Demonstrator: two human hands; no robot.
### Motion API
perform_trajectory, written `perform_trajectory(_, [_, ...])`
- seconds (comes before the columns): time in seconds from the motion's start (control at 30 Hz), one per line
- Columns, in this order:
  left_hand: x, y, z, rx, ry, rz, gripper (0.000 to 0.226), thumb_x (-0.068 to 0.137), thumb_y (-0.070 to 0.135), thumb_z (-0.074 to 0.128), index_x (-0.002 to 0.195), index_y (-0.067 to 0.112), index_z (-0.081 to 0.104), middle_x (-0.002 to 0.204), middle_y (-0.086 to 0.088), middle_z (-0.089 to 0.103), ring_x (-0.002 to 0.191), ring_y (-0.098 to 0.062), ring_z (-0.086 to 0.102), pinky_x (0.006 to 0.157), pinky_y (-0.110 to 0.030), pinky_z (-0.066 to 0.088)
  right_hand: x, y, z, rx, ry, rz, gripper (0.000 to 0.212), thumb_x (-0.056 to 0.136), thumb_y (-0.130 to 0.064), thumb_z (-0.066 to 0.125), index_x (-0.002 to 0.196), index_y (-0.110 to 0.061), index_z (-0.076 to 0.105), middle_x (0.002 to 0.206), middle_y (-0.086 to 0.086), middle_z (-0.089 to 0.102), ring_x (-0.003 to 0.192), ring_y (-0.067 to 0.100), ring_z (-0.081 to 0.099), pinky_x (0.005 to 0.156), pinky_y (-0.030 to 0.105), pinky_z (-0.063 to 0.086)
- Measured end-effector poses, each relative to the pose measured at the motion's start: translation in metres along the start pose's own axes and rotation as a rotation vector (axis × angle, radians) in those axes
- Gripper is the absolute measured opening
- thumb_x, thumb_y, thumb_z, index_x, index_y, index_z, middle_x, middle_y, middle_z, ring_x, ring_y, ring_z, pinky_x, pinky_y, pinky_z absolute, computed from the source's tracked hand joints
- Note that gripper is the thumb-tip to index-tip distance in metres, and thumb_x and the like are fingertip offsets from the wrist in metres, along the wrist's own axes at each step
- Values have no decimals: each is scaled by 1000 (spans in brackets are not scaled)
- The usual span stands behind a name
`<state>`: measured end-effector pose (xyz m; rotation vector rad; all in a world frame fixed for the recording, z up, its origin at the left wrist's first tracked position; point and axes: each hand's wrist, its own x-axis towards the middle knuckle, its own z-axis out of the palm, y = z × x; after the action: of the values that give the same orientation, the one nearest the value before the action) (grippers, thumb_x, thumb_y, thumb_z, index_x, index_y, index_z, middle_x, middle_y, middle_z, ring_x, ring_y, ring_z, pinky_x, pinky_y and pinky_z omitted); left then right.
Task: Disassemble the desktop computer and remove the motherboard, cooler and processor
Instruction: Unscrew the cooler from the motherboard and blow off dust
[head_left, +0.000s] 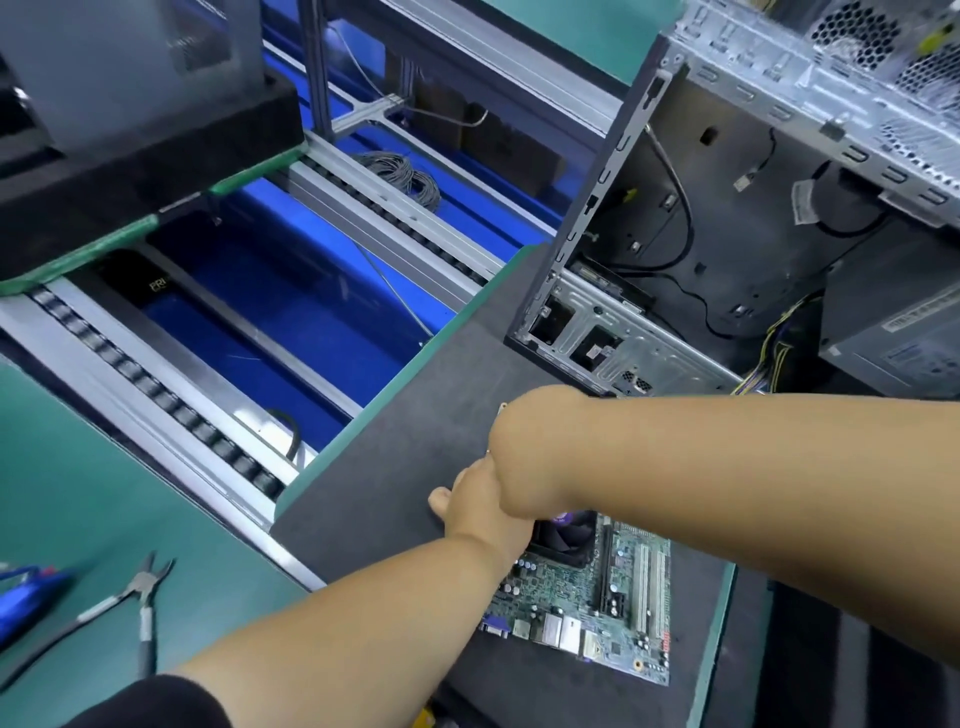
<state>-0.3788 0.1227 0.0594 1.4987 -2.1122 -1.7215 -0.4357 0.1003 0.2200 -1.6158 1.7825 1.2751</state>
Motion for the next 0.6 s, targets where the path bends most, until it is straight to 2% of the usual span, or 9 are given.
perform_trajectory(0.07, [1,0,2,-9,-12,33,35,77,51,70,69,33,41,68,10,33,67,-16,16,83,-43,37,6,6,-4,23,-102,5,33,99,-19,41,66,-16,45,69,0,47,56,14,39,49,26,30])
perform_trajectory(0.13, [3,-1,5,33,-3,72,29,75,66,62,77,38,54,75,13,51,73,-17,14,87,-41,42,7,21,-9,-9,-175,4,41,101,-16,37,61,-15,43,64,0,44,54,12,36,49,23,29])
perform_trajectory(0.2, [5,-3,6,49,16,93,27,74,68,61,74,42,53,78,14,55,74,-16,15,90,-40,42,9,30,-4,134,-263,50,44,101,-15,38,58,-14,49,58,1,50,52,11,42,48,19,37])
perform_trajectory(0.23, [6,-4,7,53,23,94,27,74,68,62,73,43,52,80,15,56,74,-16,15,91,-39,41,10,35,-1,215,-298,65,43,101,-16,39,59,-13,53,55,-1,53,49,11,43,42,15,38])
perform_trajectory(0.3, [7,-5,8,46,14,84,26,73,69,62,73,45,51,84,14,56,77,-16,17,91,-38,41,12,42,6,421,-334,127,40,102,-18,42,66,-8,56,51,1,52,45,14,40,29,10,28])
perform_trajectory(0.37, [7,-5,9,36,3,71,27,72,70,61,73,45,51,85,13,55,79,-17,19,89,-37,41,12,45,8,504,-312,138,37,102,-19,44,68,-8,55,57,2,50,46,15,37,31,11,29])
perform_trajectory(0.47, [7,-4,7,9,10,57,29,66,67,60,71,40,52,76,12,50,76,-18,21,88,-40,44,7,29,11,104,-43,32,31,92,-13,50,61,-15,46,62,-2,45,51,14,39,45,22,33])
perform_trajectory(0.53, [7,-1,4,7,47,42,36,69,47,73,64,37,39,70,16,33,67,-8,23,91,-41,42,0,11,7,-168,94,-118,29,85,-9,55,61,-16,41,63,-3,42,52,16,38,47,24,30])
perform_trajectory(0.6, [5,1,3,48,73,16,54,73,33,78,65,38,24,72,17,20,63,-1,18,86,-35,30,-3,4,7,-303,115,-231,31,84,-7,57,61,-16,39,62,-3,42,53,16,38,47,25,30])
